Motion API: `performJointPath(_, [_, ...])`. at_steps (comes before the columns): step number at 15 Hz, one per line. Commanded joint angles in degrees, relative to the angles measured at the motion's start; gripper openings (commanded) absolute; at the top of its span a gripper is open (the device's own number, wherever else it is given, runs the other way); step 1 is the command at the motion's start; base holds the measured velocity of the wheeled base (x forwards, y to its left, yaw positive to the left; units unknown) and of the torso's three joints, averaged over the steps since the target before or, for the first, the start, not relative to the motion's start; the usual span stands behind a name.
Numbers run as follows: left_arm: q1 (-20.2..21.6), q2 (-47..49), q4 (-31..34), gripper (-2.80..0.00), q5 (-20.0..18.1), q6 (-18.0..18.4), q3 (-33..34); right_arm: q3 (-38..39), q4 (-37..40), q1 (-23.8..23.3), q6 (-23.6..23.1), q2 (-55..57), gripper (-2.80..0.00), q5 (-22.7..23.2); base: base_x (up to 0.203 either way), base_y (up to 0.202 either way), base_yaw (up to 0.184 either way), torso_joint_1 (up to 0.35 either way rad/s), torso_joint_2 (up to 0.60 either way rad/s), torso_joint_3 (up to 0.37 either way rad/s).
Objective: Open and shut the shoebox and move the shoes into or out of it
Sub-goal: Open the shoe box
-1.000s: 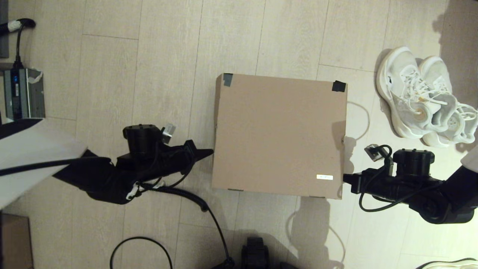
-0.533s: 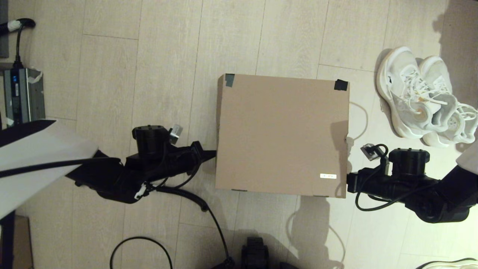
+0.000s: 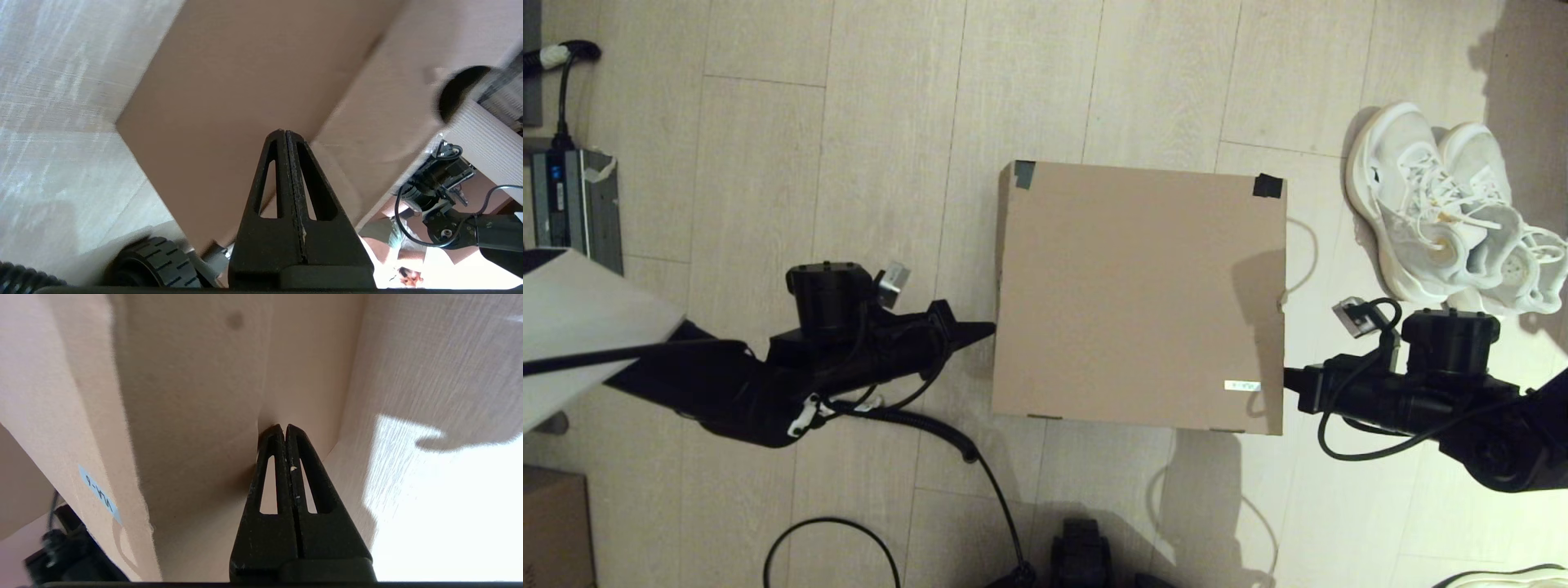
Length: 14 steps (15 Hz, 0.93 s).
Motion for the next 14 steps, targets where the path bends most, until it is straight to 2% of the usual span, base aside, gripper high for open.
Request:
performJointPath(1, [0.01,-2.91,0.18,-2.8,-0.19,-0.27,0.52,0.84,0.48,-0.01,0.07,-3.72,-2.8,0.24,0.0,0.0,0.0,0.0,0.0,0.0])
performJointPath(6, [0.01,-6.77,1.62,-2.8,-0.19,-0.43,1.54,0.43,6.32,-0.01,0.07,-10.33,-2.8,0.24,0.0,0.0,0.0,0.0,0.0,0.0])
performJointPath(14, [0.01,-17.33,9.93,-2.8,-0.1,-0.44,1.98,-3.3,18.64,-0.01,0.16,-21.6,-2.8,0.33,0.0,0.0,0.0,0.0,0.0,0.0])
